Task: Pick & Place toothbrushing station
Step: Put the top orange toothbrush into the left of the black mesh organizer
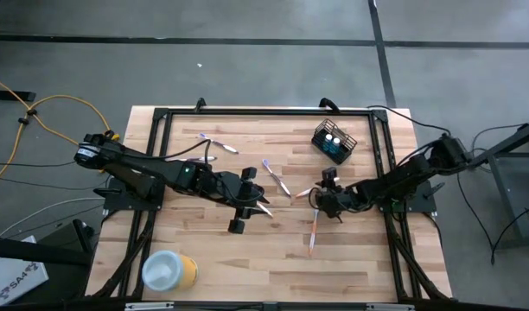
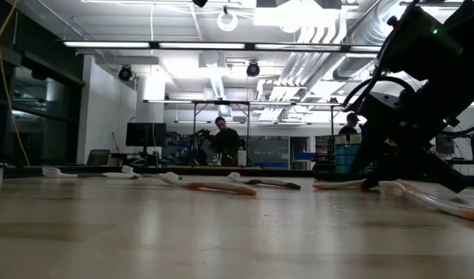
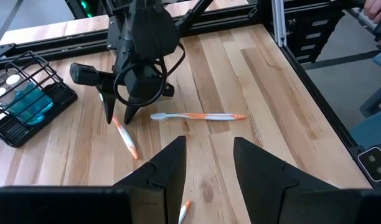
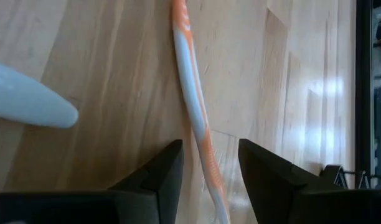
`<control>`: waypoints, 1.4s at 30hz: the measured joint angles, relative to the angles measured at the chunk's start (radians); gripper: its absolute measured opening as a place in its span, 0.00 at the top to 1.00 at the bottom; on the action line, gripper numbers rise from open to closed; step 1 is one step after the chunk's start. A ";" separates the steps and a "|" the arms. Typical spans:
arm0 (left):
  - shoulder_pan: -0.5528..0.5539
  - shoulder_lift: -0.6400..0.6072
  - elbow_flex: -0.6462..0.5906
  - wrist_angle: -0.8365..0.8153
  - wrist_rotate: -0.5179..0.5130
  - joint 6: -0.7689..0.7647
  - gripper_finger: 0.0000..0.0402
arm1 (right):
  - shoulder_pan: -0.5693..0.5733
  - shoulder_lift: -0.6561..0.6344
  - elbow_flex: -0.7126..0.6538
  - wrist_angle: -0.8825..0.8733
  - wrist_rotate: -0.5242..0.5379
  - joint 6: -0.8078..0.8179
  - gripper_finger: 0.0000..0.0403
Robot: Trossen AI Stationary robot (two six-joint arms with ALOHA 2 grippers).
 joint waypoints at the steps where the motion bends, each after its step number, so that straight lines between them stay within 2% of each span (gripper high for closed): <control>1: 0.000 0.000 0.000 0.000 0.000 0.000 0.68 | -0.006 0.000 0.000 -0.005 0.004 0.000 0.63; 19: 0.000 0.000 0.000 0.000 0.000 0.000 0.68 | -0.098 0.000 0.000 -0.019 -0.074 0.001 0.63; 33: 0.000 0.000 0.000 0.000 0.000 0.001 0.68 | -0.175 -0.001 -0.001 0.008 -0.180 -0.042 0.74; 42: 0.000 0.000 0.000 0.000 0.000 0.001 0.68 | -0.230 -0.001 -0.001 0.024 -0.244 -0.080 0.76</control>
